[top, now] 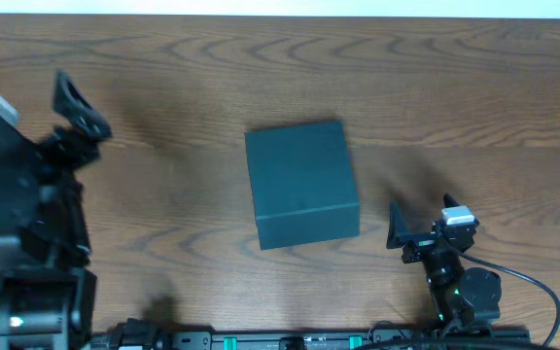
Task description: Pack container
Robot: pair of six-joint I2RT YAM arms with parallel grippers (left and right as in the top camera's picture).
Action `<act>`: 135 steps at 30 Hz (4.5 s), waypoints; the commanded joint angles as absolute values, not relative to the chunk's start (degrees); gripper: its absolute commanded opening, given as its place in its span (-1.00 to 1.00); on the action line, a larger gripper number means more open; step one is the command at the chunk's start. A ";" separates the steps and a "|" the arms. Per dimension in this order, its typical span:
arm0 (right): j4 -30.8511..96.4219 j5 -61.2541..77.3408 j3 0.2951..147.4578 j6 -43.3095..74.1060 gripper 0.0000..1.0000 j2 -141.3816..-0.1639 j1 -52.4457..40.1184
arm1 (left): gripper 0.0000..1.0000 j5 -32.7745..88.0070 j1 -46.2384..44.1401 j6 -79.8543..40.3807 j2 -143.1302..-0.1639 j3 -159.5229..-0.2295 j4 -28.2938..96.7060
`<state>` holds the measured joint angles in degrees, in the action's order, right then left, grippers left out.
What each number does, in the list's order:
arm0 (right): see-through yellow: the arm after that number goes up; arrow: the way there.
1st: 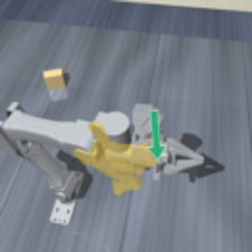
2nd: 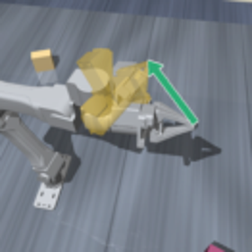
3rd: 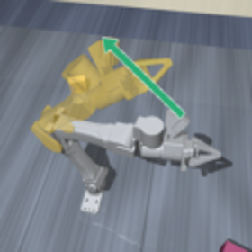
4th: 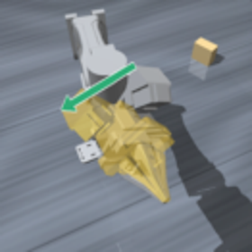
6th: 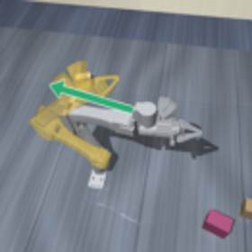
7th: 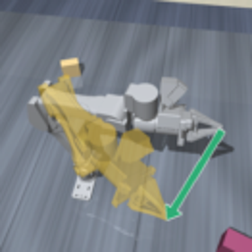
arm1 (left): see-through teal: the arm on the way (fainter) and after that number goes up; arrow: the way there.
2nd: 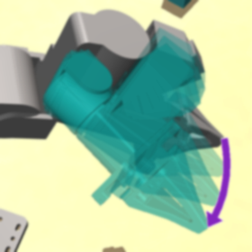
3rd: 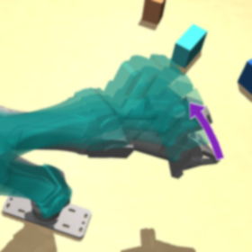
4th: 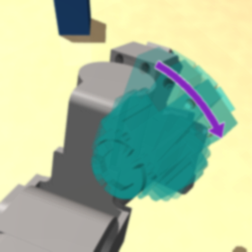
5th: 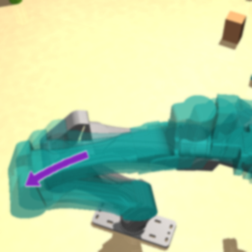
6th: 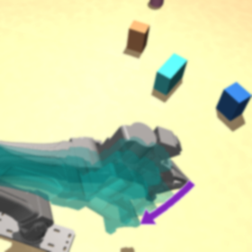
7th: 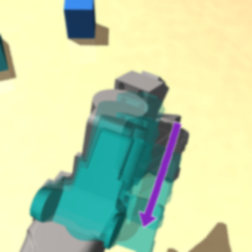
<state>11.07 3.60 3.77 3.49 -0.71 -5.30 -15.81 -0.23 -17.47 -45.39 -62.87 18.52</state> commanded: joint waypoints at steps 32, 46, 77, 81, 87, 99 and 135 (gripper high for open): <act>10.96 3.05 3.29 4.25 0.99 -0.30 -4.69 | 0.97 -9.61 -0.45 -32.16 -10.83 -15.18 15.75; 10.96 3.05 3.29 4.23 0.99 -0.30 -4.69 | 0.97 -9.56 -0.45 -31.59 -5.28 -9.85 15.73; 10.96 3.05 3.29 4.23 0.99 -0.30 -4.69 | 0.97 -9.41 -0.47 -27.88 -0.10 -4.93 15.70; 10.96 3.05 3.29 4.23 0.98 -0.30 -4.69 | 0.97 -9.41 -0.47 -19.03 -0.10 -4.93 15.70; 10.96 3.05 3.29 4.23 0.99 -0.30 -4.69 | 0.97 -9.43 -0.47 -2.17 -0.10 -4.93 15.73; 10.96 3.05 3.29 4.23 0.99 -0.30 -4.69 | 0.97 -9.50 -0.47 8.60 -0.10 -4.93 15.73; 10.96 3.05 3.29 4.23 0.99 -0.30 -4.69 | 0.97 -9.43 -0.45 6.59 -0.23 -4.93 15.73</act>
<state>11.07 3.60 3.73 3.49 -0.69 -5.30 -9.39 -0.23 7.33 -0.62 -6.37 15.59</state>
